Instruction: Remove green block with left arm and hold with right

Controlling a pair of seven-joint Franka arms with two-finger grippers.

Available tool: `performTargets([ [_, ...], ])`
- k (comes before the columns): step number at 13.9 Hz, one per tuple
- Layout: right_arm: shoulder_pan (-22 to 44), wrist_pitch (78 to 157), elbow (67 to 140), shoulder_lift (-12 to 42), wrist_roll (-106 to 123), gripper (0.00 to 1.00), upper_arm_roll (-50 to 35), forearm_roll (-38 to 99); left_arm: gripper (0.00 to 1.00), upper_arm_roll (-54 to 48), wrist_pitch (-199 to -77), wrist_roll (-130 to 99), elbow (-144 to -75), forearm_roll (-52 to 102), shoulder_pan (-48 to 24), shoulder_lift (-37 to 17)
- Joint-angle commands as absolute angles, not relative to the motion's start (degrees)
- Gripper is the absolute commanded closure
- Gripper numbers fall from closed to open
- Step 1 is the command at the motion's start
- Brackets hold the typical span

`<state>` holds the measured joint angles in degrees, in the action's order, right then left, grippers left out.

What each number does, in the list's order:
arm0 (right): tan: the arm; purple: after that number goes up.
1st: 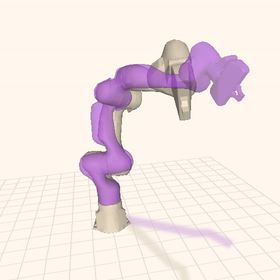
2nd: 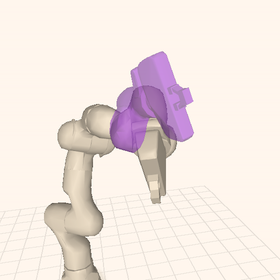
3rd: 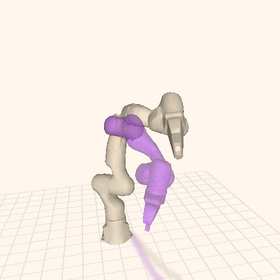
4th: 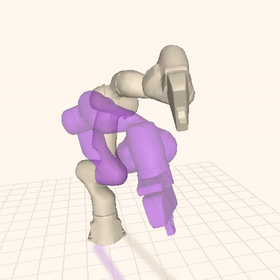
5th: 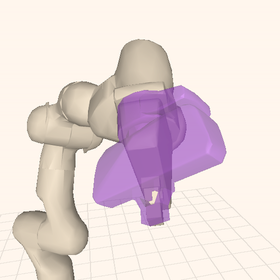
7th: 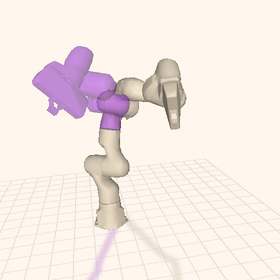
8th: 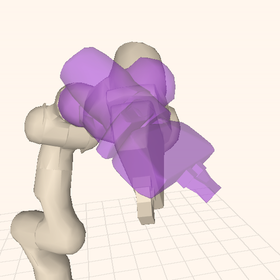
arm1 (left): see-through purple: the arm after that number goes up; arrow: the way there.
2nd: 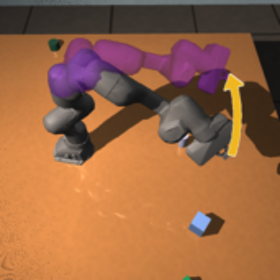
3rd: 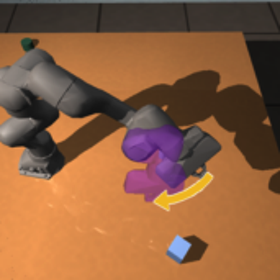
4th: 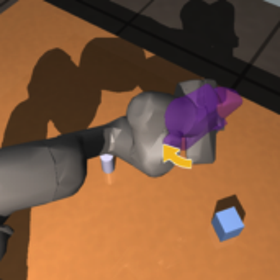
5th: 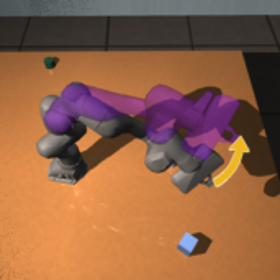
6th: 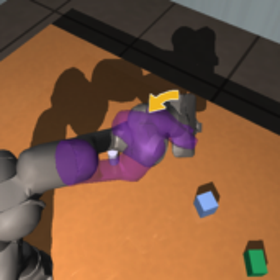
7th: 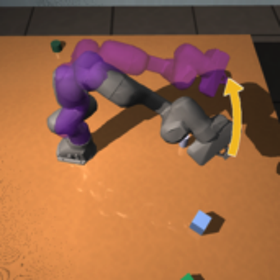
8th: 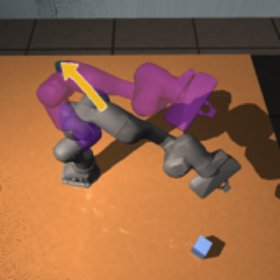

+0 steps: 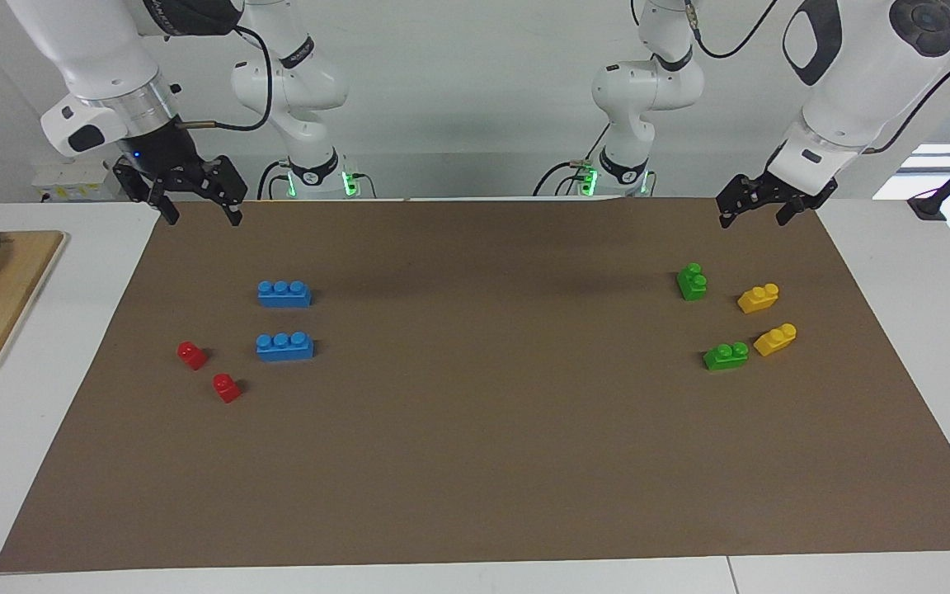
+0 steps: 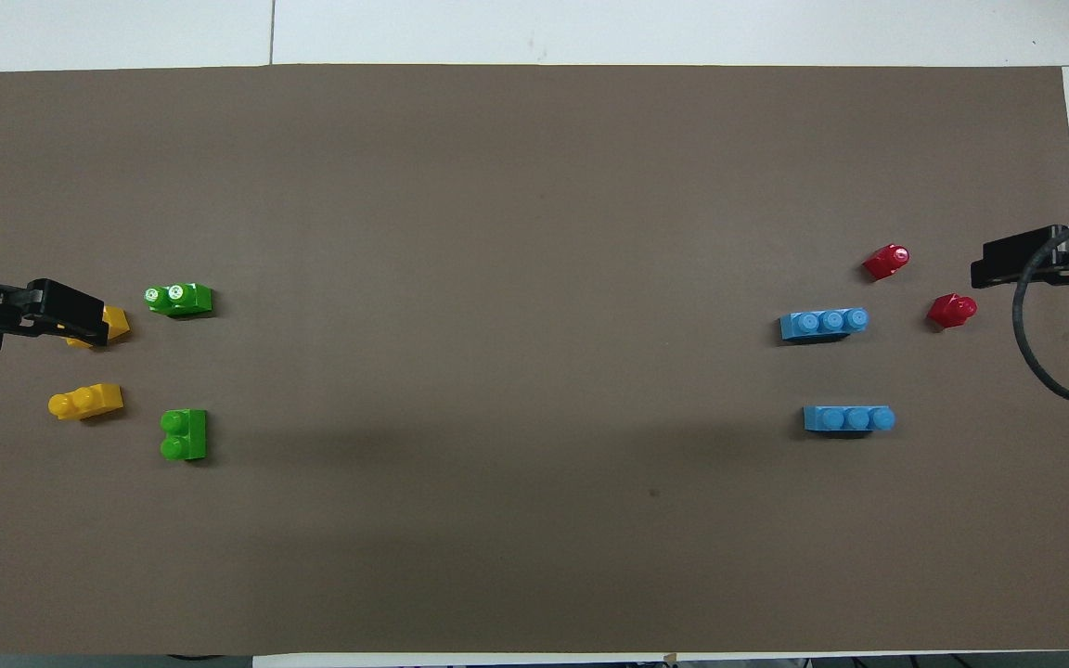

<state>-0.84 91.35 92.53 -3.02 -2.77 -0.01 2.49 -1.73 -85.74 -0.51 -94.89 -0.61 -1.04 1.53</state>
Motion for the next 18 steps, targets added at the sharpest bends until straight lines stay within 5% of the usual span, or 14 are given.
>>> performTargets([
  [1, -1.14, 92.29, 92.99, -3.60, -0.62, 0.01, -0.35, 0.88, 0.00, -1.14, -86.22, -1.32, -95.89, -1.23, -1.93, 3.16],
  [18, -1.23, 90.88, 93.08, -3.69, -0.53, 0.01, -0.35, -2.11, 0.00, -0.09, -89.03, -0.70, -95.71, -0.88, -3.43, 3.16],
])
